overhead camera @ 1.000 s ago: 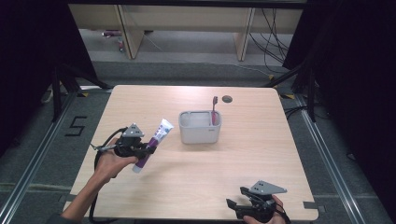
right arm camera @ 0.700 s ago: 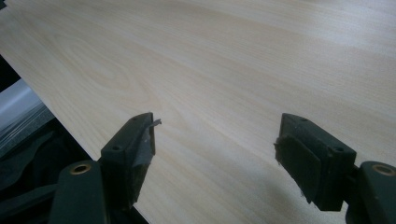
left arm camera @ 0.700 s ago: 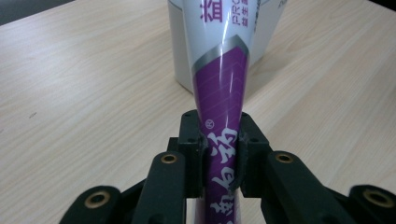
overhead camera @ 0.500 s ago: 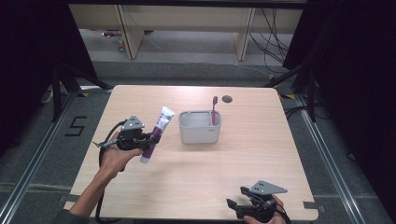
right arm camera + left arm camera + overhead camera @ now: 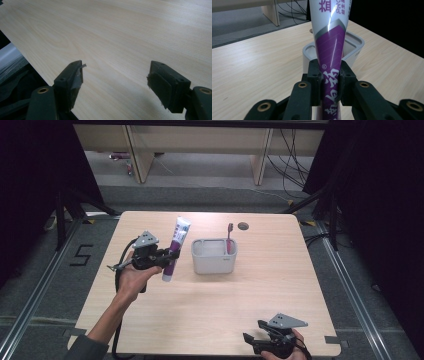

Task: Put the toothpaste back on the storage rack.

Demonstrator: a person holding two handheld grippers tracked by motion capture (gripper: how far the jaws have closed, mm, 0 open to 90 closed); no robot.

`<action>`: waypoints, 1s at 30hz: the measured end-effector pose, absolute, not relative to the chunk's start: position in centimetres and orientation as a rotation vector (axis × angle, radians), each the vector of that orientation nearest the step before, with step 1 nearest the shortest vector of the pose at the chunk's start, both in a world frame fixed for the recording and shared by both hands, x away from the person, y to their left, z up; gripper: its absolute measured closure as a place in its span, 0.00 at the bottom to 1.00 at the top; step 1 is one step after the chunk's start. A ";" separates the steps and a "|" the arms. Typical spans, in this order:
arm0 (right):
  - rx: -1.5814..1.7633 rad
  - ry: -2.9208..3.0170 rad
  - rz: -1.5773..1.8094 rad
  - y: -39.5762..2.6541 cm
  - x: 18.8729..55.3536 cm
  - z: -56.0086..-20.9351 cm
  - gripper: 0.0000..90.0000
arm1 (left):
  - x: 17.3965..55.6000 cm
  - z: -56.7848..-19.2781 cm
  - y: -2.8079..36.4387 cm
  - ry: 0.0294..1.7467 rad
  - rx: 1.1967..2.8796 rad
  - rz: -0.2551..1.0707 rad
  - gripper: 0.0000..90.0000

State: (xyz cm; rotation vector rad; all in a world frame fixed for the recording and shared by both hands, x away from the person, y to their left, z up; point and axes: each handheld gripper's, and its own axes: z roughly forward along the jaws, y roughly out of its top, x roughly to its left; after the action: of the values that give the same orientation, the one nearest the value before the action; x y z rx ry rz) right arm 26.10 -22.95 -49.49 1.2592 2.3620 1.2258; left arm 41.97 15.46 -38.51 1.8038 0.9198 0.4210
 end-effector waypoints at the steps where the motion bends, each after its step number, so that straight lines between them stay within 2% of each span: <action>1: 1.255 2.361 1.231 -22.9 26.1 -49.5 0.32 | 42.1 -38.3 15.2 0.918 1.800 0.424 0.84; 11: 1.259 2.359 1.244 -23.0 26.1 -49.5 0.32 | 43.1 -37.5 13.3 0.918 1.740 0.407 0.84; 30: 1.314 2.352 1.242 -23.3 25.8 -49.4 0.32 | 45.1 -36.5 9.4 0.891 1.727 0.415 0.84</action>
State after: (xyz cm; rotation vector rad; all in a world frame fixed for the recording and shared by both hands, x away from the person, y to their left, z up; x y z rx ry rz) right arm 25.79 -23.28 -49.37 1.3142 2.3523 1.2417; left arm 45.05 9.37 -36.50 1.7275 0.8911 0.4149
